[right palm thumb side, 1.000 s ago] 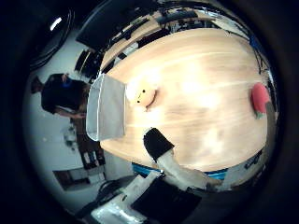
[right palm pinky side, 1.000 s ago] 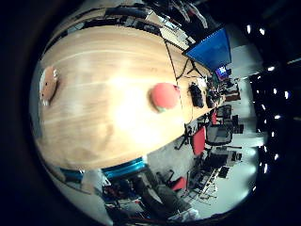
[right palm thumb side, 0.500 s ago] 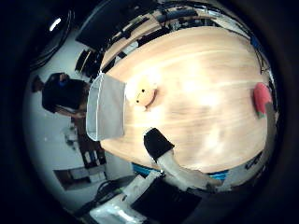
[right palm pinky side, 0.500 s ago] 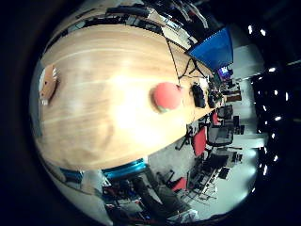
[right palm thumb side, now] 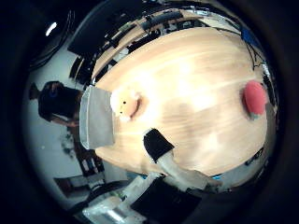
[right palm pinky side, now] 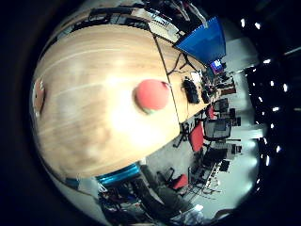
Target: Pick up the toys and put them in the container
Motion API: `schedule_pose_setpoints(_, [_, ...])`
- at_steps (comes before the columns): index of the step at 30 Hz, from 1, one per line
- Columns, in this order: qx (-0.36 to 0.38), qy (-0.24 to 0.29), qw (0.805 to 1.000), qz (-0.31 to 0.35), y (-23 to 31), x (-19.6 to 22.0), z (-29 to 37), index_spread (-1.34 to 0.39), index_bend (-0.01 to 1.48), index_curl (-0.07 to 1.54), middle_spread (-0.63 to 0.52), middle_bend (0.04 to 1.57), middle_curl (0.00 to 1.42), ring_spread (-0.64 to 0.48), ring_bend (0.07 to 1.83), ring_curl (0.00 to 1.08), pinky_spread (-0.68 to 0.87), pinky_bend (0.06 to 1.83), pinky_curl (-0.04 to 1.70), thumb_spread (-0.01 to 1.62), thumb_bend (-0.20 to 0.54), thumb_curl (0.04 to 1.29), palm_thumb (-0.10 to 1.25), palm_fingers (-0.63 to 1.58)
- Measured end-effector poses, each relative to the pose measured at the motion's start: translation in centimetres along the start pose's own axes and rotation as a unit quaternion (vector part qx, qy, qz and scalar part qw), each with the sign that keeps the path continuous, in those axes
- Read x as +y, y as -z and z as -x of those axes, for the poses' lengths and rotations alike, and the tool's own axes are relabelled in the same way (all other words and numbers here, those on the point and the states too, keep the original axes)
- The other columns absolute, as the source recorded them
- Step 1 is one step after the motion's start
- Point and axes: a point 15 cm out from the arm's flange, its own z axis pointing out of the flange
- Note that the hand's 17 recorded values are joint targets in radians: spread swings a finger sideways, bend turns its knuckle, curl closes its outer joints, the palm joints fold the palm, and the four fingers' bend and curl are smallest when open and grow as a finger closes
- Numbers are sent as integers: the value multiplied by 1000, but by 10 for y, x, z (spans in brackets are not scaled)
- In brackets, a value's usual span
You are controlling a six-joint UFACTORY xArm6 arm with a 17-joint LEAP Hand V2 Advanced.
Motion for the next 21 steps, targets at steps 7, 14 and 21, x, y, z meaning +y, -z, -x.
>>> schedule_pose_setpoints(7, [46, -14, 999, -4, -19, -8, -47, -468, 158, 270, -113, 253, 352, -30, 449, 216, 414, 411, 264, 979, -29, 295, 265, 259])
schedule_pose_setpoints(14, [63, -29, 998, 3, -41, -9, -80, -468, 161, 272, -111, 251, 351, -30, 440, 216, 411, 408, 263, 978, -29, 294, 265, 253])
schedule_pose_setpoints(21, [79, -34, 996, 0, -62, -15, -105, -465, 158, 272, -110, 243, 351, -30, 440, 219, 410, 406, 263, 978, -29, 293, 265, 251])
